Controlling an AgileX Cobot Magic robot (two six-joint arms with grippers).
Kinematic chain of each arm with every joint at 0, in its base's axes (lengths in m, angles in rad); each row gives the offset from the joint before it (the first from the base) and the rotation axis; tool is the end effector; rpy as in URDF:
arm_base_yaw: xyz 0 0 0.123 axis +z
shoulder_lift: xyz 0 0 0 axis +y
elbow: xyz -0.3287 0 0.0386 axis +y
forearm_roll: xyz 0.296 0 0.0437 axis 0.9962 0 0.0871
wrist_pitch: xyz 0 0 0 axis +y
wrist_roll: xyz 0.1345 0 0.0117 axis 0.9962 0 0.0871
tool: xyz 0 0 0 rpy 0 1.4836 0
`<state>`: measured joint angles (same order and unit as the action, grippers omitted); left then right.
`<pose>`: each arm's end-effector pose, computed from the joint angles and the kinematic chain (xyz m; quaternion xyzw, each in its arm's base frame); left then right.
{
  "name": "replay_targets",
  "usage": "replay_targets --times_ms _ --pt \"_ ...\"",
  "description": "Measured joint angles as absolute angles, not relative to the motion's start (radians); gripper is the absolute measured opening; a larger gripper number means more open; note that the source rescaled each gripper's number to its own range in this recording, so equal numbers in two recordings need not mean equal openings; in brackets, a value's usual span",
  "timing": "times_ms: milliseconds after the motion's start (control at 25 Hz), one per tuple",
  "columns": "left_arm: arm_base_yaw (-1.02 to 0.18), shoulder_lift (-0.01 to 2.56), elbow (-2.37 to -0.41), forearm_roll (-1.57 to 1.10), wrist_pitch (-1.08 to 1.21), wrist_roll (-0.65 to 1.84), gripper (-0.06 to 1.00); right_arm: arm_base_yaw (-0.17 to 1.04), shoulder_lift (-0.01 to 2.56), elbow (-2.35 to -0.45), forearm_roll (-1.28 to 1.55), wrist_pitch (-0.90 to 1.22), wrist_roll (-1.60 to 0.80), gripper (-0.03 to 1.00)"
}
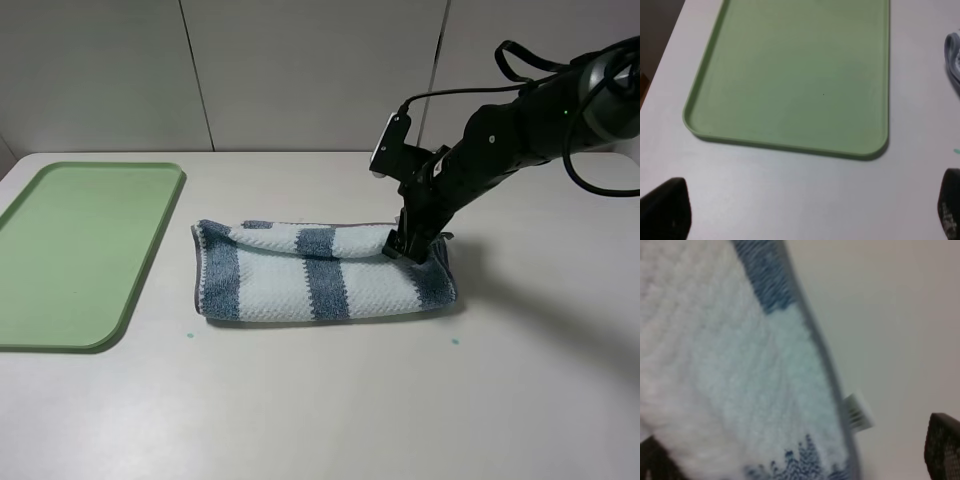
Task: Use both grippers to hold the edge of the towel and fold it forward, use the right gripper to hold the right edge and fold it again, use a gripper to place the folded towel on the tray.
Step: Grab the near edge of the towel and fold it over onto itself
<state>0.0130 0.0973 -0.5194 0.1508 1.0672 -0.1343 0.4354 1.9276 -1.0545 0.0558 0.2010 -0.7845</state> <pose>0.0423 0.0183 0.2841 -0.0644 0.8696 0.0459 0.4874 0.4065 0.1908 0.1061 -0.5282 0.7988 -0.0370 0.2856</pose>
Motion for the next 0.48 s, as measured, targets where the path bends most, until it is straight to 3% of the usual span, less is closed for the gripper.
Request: replay_targets --times_ms 480 --pt "0.013 0.097 -0.519 0.151 1.067 -0.134 0.99 0.406 1.928 -1.199 -0.011 0.292 -0.781 1.0"
